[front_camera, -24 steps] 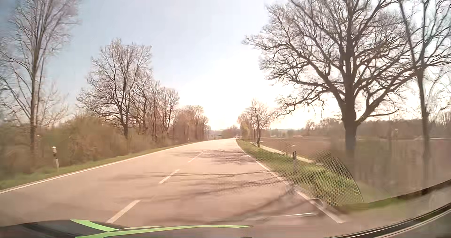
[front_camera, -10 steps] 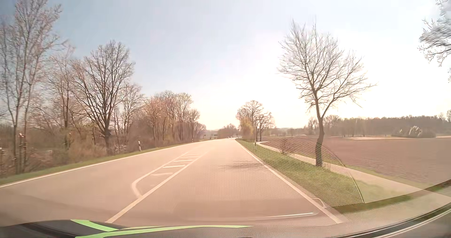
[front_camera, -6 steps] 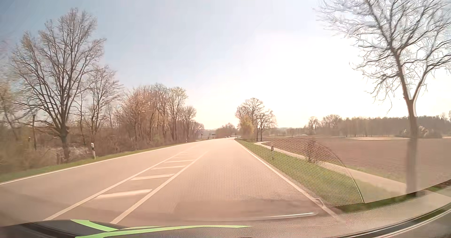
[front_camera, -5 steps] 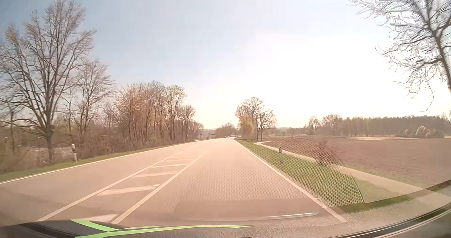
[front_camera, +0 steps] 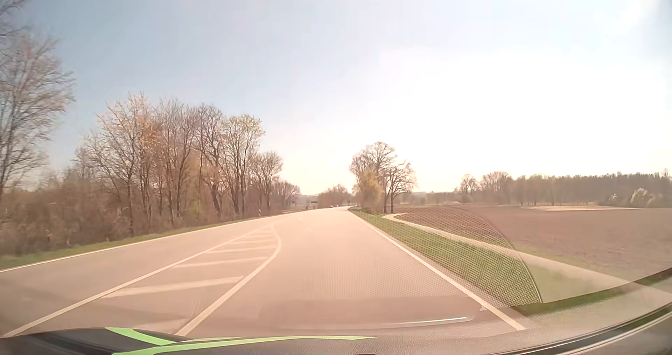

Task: Follow the waypoints while adhering to traffic rules and regulations

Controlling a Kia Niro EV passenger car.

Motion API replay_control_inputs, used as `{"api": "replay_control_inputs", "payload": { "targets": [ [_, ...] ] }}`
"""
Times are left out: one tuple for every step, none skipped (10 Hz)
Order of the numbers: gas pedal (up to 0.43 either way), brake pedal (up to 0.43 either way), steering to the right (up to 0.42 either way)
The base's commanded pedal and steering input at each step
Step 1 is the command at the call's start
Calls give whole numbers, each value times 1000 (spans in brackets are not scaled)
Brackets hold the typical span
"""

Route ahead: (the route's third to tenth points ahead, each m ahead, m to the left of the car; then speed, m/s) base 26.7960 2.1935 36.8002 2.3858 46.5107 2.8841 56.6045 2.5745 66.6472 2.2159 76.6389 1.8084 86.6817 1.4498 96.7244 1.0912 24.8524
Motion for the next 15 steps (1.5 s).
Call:
{"api": "replay_control_inputs", "payload": {
  "targets": [
    [220,0,1],
    [220,0,1],
    [220,0,1],
    [220,0,1],
    [220,0,1],
    [220,0,1],
    [220,0,1],
    [220,0,1],
    [220,0,1],
    [220,0,1],
    [220,0,1],
    [220,0,1],
    [220,0,1],
    [228,0,1],
    [228,0,1]
  ]
}}
